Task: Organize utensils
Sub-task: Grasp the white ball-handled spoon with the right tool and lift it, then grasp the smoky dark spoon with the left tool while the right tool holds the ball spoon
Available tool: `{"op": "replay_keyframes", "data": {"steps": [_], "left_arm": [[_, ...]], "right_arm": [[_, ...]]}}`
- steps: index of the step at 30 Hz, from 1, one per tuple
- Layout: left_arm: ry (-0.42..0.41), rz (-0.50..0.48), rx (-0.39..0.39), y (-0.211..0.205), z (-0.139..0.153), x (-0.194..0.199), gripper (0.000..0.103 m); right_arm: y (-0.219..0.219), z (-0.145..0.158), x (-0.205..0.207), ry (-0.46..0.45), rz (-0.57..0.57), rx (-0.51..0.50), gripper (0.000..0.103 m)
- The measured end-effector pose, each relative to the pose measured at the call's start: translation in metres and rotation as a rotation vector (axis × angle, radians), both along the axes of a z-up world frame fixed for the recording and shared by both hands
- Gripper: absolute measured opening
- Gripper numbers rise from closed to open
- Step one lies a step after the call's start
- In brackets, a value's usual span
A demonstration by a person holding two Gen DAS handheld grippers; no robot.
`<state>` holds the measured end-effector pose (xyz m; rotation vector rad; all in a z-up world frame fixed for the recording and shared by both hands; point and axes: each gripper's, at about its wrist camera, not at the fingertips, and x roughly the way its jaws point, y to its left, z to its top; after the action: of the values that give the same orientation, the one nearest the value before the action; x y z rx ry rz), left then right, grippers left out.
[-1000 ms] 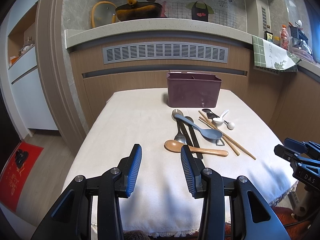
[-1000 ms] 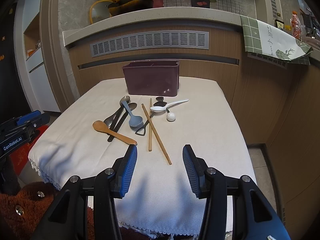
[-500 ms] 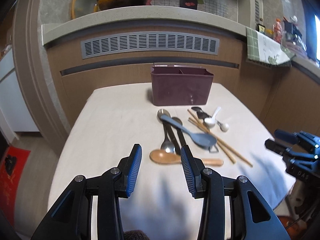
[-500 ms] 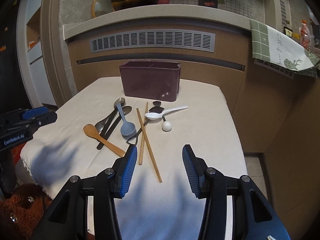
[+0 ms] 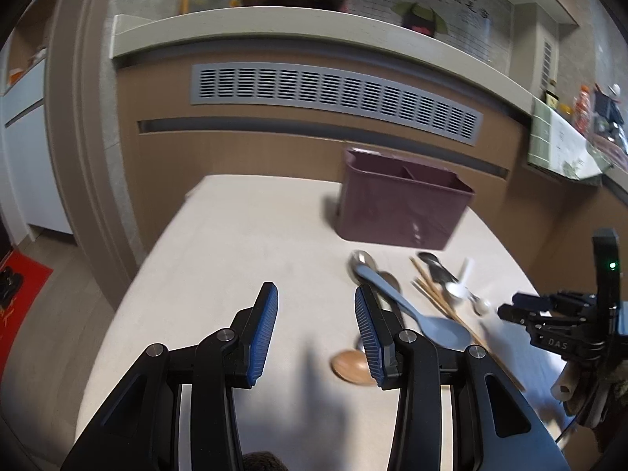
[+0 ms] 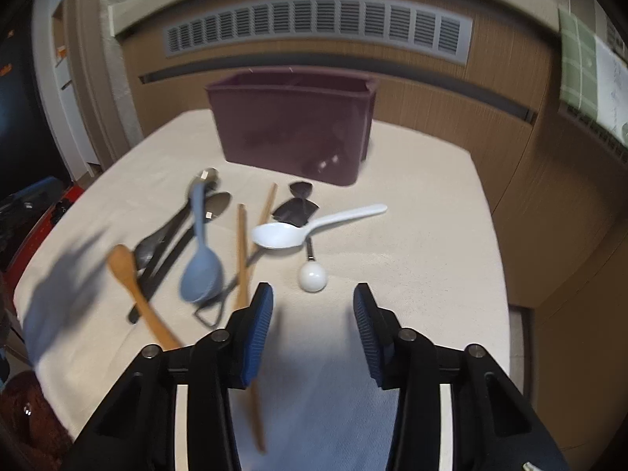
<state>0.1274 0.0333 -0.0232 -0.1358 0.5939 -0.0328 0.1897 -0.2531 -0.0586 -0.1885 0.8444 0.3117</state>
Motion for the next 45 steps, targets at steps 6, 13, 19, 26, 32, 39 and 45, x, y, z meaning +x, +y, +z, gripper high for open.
{"op": "replay_keyframes", "data": {"steps": [6,13,19,26,32,39,45], "left_arm": [[0.034,0.019,0.007,0.006,-0.012,0.016,0.042],[0.098,-0.019,0.004,-0.004,-0.029,0.033,0.042],[0.191,-0.056,-0.032,-0.016,-0.042,0.061,0.042],[0.252,-0.085,-0.05,-0.026,-0.053,0.068,0.042],[0.269,-0.172,-0.065,-0.034,-0.049,0.053,0.042],[0.284,-0.116,-0.081,-0.045,-0.049,0.099,0.042],[0.335,-0.1,-0.033,-0.062,-0.07,0.128,0.042]], "right_arm": [[0.011,-0.024,0.033,0.07,0.012,0.014,0.032],[0.017,-0.029,0.04,0.072,0.022,-0.009,0.02],[0.012,0.016,0.027,-0.11,0.004,-0.006,0.02],[-0.003,0.075,0.012,-0.274,-0.048,0.089,0.02],[-0.014,0.077,0.0,-0.271,-0.065,0.112,0.02],[-0.026,0.069,-0.008,-0.252,-0.103,0.15,0.02],[-0.031,0.066,-0.015,-0.262,-0.108,0.158,0.02]]}}
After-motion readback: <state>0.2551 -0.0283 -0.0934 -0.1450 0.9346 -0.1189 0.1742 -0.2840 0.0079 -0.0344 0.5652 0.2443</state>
